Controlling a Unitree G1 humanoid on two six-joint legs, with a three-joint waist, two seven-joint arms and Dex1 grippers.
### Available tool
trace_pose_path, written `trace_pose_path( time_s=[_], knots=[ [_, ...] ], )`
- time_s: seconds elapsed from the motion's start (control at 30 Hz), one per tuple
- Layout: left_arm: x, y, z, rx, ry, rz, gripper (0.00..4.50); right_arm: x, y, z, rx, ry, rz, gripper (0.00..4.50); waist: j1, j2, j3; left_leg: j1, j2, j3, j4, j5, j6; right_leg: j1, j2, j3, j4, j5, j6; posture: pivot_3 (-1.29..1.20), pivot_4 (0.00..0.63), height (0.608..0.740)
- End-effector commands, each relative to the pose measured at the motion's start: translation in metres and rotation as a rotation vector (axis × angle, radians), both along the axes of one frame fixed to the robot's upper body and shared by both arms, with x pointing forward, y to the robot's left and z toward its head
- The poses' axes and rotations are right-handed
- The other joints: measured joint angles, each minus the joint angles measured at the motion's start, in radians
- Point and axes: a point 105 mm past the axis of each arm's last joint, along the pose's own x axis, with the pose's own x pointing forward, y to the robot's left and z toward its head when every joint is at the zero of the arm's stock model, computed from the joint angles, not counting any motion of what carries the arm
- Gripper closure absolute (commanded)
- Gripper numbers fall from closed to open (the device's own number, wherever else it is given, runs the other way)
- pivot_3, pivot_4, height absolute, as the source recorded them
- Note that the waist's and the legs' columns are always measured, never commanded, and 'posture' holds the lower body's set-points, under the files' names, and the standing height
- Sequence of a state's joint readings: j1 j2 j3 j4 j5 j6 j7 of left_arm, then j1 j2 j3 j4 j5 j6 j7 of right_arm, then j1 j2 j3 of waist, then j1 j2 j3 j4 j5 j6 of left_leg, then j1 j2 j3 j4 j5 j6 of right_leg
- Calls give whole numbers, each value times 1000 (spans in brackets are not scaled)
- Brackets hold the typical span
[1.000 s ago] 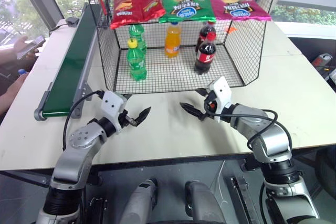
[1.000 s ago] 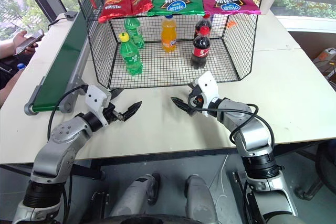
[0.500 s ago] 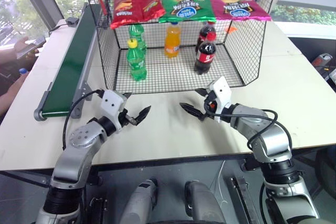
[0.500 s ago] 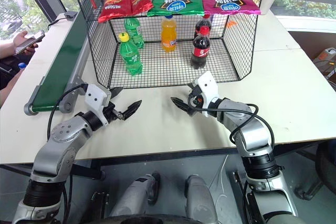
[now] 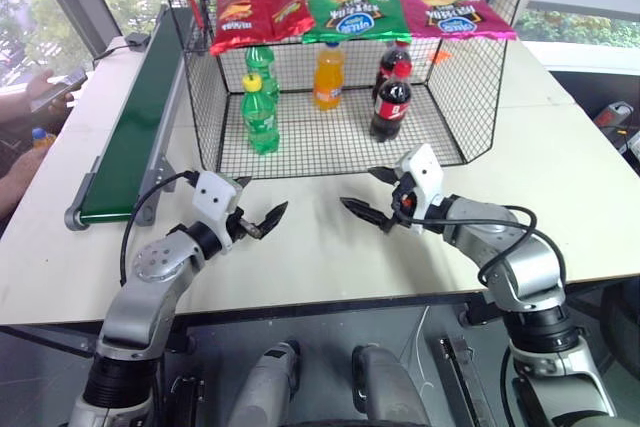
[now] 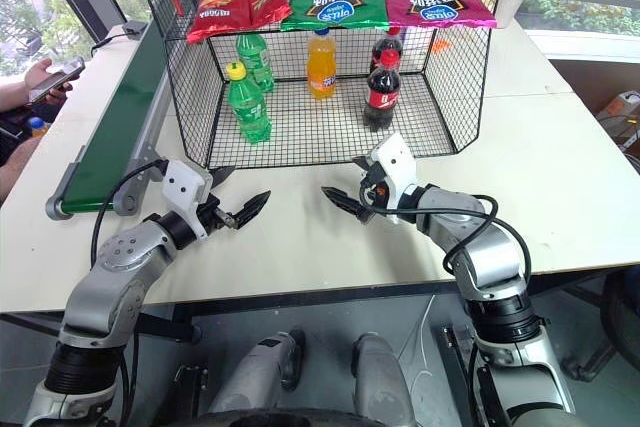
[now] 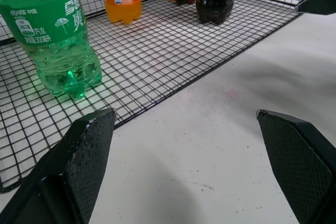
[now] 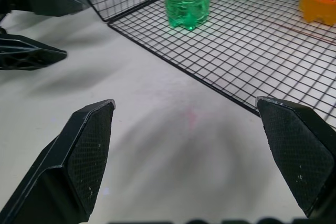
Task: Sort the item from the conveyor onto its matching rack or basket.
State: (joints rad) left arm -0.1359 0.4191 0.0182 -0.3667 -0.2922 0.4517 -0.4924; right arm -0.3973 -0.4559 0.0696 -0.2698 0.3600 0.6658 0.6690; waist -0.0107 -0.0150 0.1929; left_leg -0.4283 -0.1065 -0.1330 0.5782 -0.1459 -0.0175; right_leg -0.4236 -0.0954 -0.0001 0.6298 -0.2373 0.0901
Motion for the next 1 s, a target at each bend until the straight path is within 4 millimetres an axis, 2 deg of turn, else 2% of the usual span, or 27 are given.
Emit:
trace_pose_path(
  time_s=[0.03, 0.3, 0.47, 0.6, 0.7, 0.9, 1.0],
  knots=[
    [-1, -3, 16, -6, -58, -11, 0, -6, 4, 15, 9, -57, 40, 57, 0, 0, 0, 0, 0, 0, 0, 0, 0, 0, 0, 0, 0, 0, 0, 0, 150, 739],
    [-7, 3, 26, -24, -80, 20, 0, -19, 21, 28, 31, -78, 165, 57, -1, 0, 0, -1, 0, 0, 0, 0, 0, 0, 0, 0, 0, 0, 0, 0, 150, 739],
    [-19, 29, 43, -42, -99, 101, 0, -27, 33, 40, 37, -104, 255, 57, -4, 0, 0, -1, 0, 0, 0, 0, 0, -1, 0, 0, 0, 0, 0, 0, 150, 739],
    [-22, 80, 72, -45, -176, 291, 0, -27, 39, 47, 40, -116, 295, 57, 0, 0, 0, -1, 0, -1, -1, 0, 0, -1, 0, -1, 0, 0, 0, 0, 150, 739],
    [-26, 109, 81, -65, -186, 382, 0, -27, 42, 51, 46, -122, 320, 57, -1, 0, 0, -1, 0, -1, -1, 0, 0, -1, 0, -1, -1, -1, 2, 0, 150, 739],
    [-37, 161, 76, -119, -139, 541, 0, -30, 53, 59, 57, -142, 380, 57, -2, 0, 0, -1, 0, -1, -1, 0, 0, -1, 0, -1, -1, 0, 0, 0, 150, 739],
    [-41, 172, 70, -144, -112, 577, 0, -29, 56, 61, 60, -151, 391, 57, -2, 0, 0, -1, 0, -1, -1, 0, 0, -2, 0, -1, -1, 0, 0, 0, 150, 739]
  ],
)
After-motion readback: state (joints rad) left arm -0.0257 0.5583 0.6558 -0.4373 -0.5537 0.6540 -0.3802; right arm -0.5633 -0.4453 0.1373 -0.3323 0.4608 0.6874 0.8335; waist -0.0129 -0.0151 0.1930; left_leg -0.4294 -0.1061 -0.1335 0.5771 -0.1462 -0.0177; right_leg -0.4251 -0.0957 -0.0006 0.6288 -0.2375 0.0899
